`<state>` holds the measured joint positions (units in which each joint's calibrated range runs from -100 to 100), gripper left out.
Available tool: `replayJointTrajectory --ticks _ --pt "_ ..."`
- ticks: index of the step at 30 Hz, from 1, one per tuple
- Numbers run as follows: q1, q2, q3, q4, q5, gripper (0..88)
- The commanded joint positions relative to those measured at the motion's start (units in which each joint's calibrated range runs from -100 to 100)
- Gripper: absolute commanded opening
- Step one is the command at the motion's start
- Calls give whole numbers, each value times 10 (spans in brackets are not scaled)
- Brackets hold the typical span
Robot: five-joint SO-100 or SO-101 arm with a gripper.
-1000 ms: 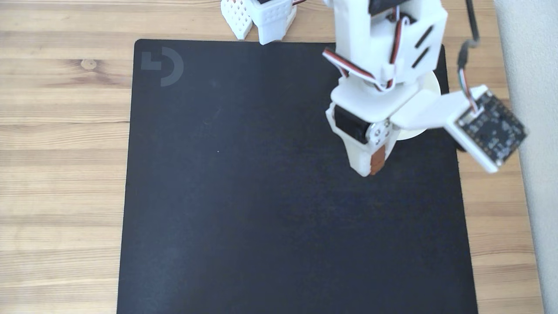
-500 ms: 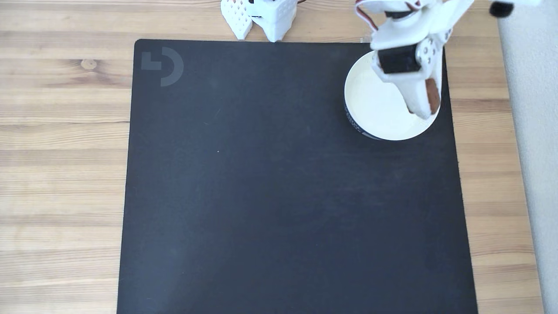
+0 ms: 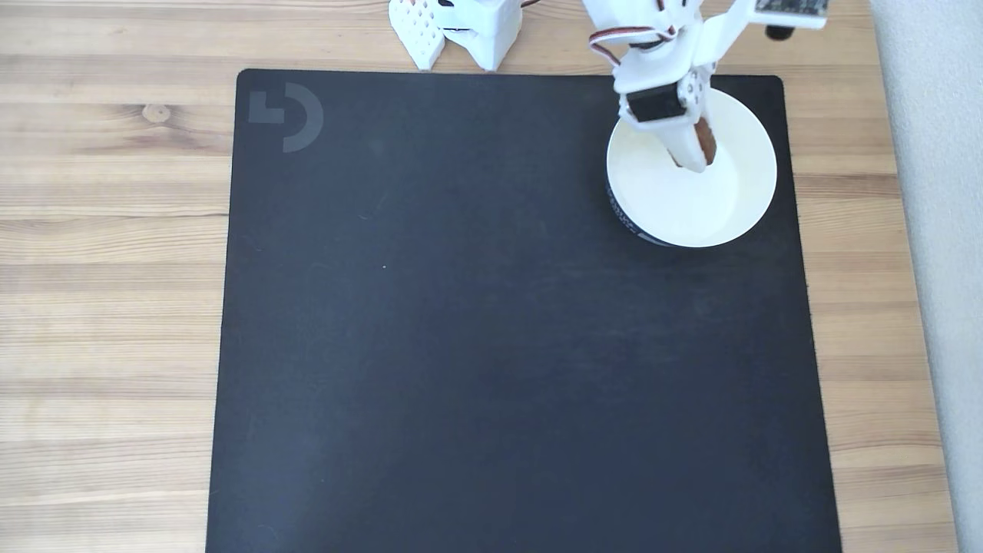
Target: Pick up the toy and place it on the plate
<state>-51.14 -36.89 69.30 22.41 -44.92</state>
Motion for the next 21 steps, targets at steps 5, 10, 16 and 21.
replayJointTrajectory --ticks 5,10,16,21 --pt "-2 -13 1 -12 -2 31" --pt "-2 -13 1 -12 -2 112" --pt "-7 -13 1 -11 -2 261" --pt "-4 -13 1 -12 -2 260"
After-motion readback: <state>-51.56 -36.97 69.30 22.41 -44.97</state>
